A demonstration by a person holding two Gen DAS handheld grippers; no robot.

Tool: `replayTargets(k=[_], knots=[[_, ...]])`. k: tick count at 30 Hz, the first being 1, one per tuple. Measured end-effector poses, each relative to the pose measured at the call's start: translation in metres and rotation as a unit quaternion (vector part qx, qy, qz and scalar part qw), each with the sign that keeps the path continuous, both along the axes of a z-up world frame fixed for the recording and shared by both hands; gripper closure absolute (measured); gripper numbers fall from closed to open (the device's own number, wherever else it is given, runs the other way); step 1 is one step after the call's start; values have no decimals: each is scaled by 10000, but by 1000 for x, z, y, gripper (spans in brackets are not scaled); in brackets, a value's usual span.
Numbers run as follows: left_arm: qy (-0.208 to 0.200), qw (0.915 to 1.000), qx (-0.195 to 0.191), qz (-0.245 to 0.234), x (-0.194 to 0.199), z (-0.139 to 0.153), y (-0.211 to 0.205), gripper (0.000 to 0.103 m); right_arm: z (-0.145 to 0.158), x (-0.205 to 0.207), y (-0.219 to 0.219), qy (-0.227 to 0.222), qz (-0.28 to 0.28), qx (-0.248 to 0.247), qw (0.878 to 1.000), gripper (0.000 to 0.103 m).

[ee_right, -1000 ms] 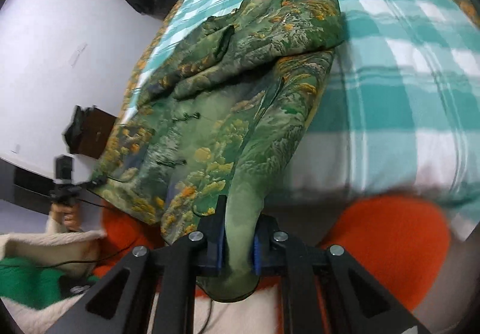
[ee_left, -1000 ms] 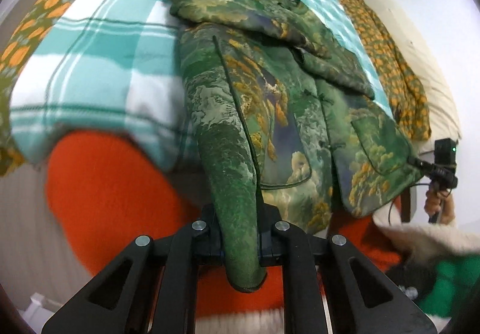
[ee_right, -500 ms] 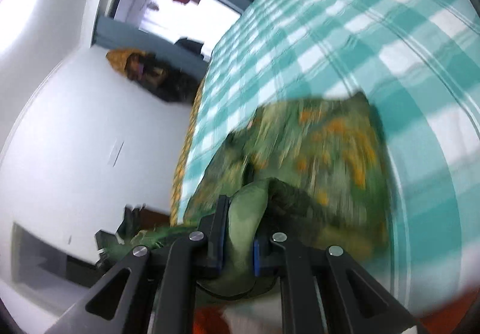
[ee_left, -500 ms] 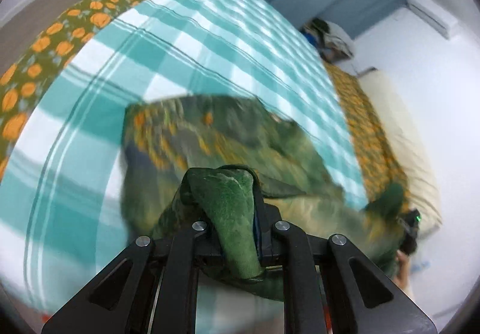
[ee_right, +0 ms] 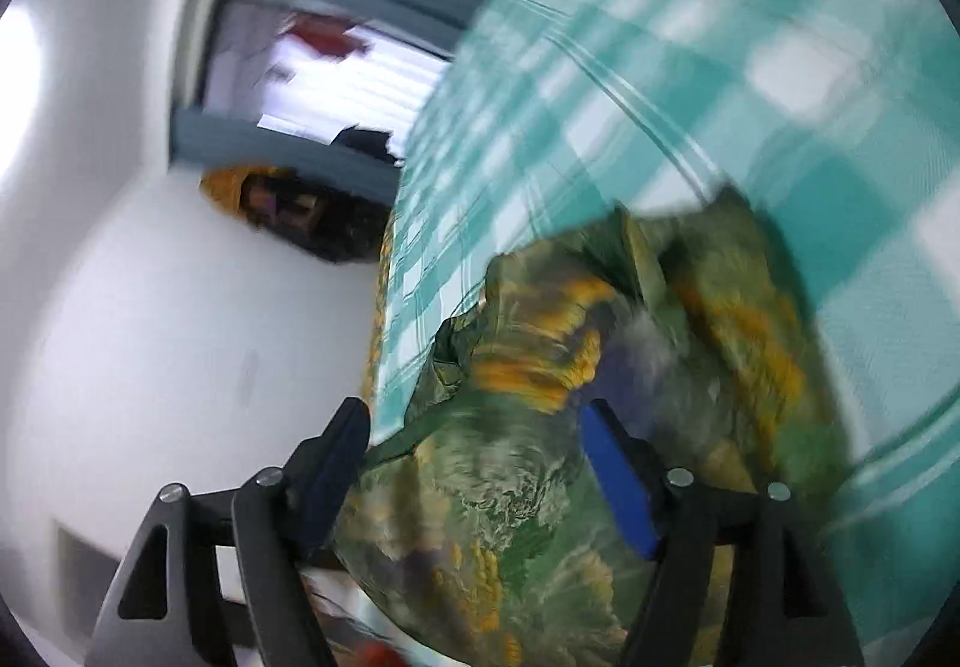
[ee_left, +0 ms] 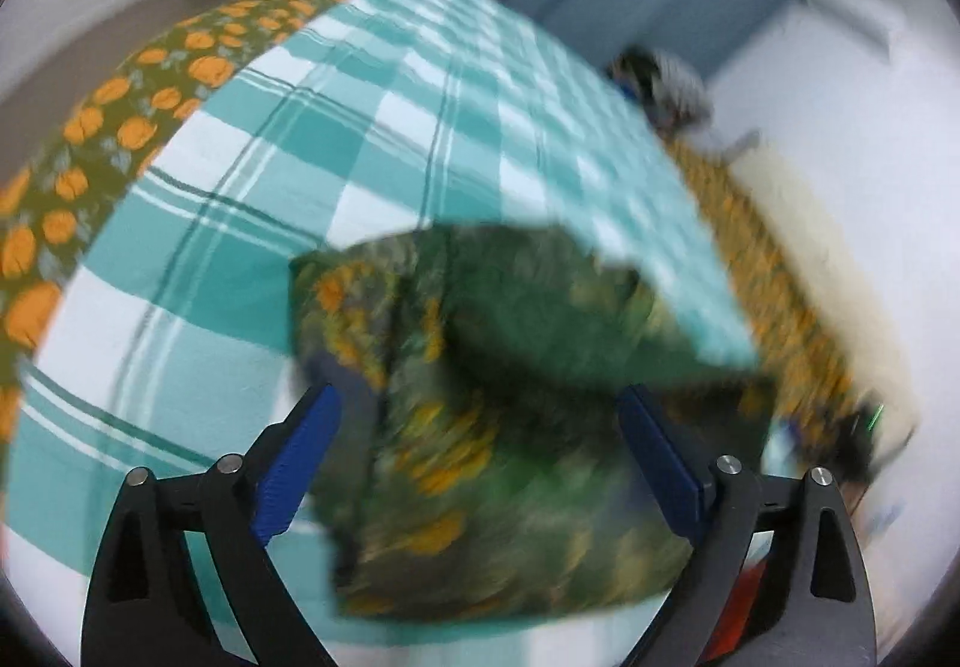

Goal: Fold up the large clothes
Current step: 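Lift the hem with the left gripper and fold it toward the collar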

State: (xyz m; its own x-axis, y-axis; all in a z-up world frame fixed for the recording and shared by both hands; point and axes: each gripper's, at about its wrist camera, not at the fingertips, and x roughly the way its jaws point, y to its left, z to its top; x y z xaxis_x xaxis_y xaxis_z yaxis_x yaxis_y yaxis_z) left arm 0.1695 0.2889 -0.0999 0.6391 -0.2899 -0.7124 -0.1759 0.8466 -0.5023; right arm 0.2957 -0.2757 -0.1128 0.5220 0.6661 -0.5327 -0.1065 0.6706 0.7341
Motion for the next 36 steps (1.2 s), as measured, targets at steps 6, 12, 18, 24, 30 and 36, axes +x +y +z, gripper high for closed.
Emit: replayTargets(k=[6,12,18,24,30,36], knots=[[638,9923,1020,-301,42,-36,-42,15,-10,21,71,-280,808,-3346,9385,25],[1009,9854,1374,56,74,-50,-59,89,-34,46,93,227,225,-3515,9357,73],[317,9907,1290,281,76,8,-37,95,24,40,94,-745,-38,-3561,9315,91],[-310,9757,2026,776,108,37,-36,95,63,75,94,-1596,-563,-3625,9165,91],[734,9699,2213,700,125,-97,-41,89,-46,108,85,-409,-444,-4141,9083,91],[382,9701,2265,783,112,-115,-47,87,-109,90,76,-390,-543,-3827,9214,88]])
